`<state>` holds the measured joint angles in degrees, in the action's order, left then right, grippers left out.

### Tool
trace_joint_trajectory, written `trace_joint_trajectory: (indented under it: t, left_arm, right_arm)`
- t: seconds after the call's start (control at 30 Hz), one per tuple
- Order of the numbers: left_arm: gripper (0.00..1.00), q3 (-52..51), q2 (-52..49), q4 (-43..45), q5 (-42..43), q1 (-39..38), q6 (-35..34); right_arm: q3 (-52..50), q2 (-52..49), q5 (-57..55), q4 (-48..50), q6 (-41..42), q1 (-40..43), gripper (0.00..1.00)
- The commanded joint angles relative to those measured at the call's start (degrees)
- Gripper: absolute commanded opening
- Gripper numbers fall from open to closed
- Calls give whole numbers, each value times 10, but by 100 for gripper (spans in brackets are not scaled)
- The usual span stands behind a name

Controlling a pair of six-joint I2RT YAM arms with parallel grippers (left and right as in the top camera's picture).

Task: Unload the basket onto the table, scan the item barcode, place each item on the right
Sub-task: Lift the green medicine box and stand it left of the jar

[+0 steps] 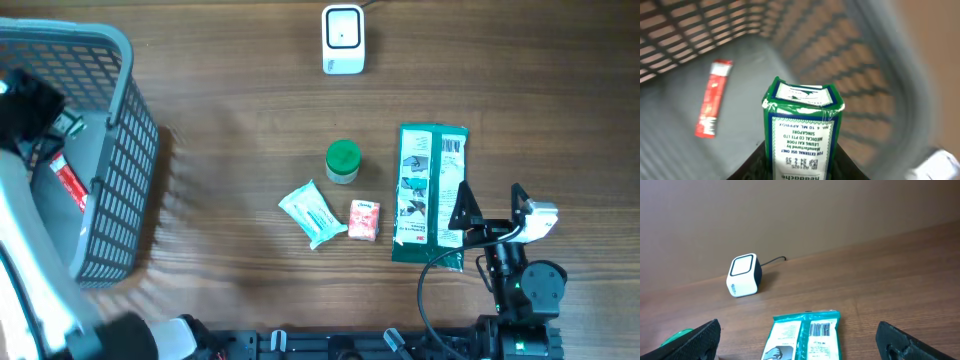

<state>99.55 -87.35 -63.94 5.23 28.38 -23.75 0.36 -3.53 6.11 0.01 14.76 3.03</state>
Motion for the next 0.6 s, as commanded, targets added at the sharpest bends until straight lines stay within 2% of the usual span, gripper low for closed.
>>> trace_joint_trajectory:
  t: [0.0, 0.13, 0.17, 0.3, 0.4, 0.47, 0.57]
  left_arm:
    - [29, 10, 95, -2, 46, -88, -7]
    - [29, 9, 125, -23, 45, -228, -12]
    - [32, 6, 113, -48, 43, -281, -12]
    - [36, -50, 72, -90, -29, -386, -40]
    - [30, -145, 59, -57, -30, -433, -66]
    - [30, -220, 59, 5, -30, -452, -73]
    - [33, -280, 56, 75, -30, -456, -72]
  right_arm:
    - [0, 2, -4, 3, 4, -1, 100]
    - [-1, 2, -4, 3, 4, -1, 100]
    - [-1, 2, -4, 3, 4, -1, 100]
    - [-1, 2, -4, 3, 4, -1, 100]
    - [0, 2, -4, 3, 4, -1, 100]
    - [0, 2, -4, 3, 4, -1, 100]
    - [0, 2, -4, 3, 4, -1, 100]
